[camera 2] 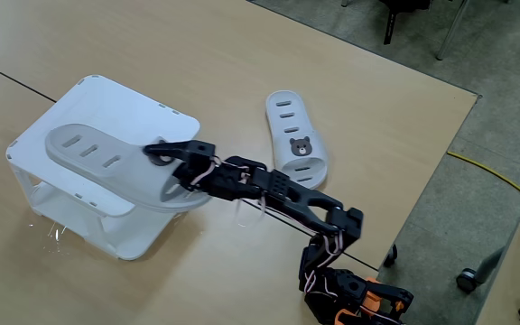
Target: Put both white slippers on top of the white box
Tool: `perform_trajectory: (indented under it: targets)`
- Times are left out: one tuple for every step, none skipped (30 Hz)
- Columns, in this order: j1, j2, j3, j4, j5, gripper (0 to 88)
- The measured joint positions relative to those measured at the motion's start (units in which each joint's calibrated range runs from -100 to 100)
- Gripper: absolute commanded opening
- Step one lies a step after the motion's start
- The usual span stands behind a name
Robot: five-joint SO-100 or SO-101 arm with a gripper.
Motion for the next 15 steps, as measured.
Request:
perform_trajectory:
  targets:
    - [0.30,2.80,-2.34,0.00,0.00,0.8]
    - [0.45,6.52,-6.11,0.00,0.00,0.8]
    - [0.97,10.72,-10.33,0.00,0.00,0.8]
    - [1.57,15.26,-14.91,0.00,0.00,0.8]
    - [2.47,19.63,-19.59,0.00,0.00,0.8]
    - [3.37,24.33,-24.62,0.00,0.00,0.8]
    - [4.42,30.52,-31.54,0.00,0.00,0.8]
    - [5.02,34.56,-36.03,0.00,0.00,0.8]
    - [5.39,38.76,-40.70,0.00,0.00,0.8]
    - [5.47,43.05,-45.73,0.00,0.00,0.8]
    - [5.39,47.09,-50.13,0.00,0.00,0.8]
    - [5.09,50.80,-54.00,0.00,0.00,0.8]
    - [4.94,53.94,-57.14,0.00,0.00,0.8]
    - [4.94,56.91,-60.02,0.00,0.00,0.8]
    - [5.17,59.88,-63.16,0.00,0.00,0.8]
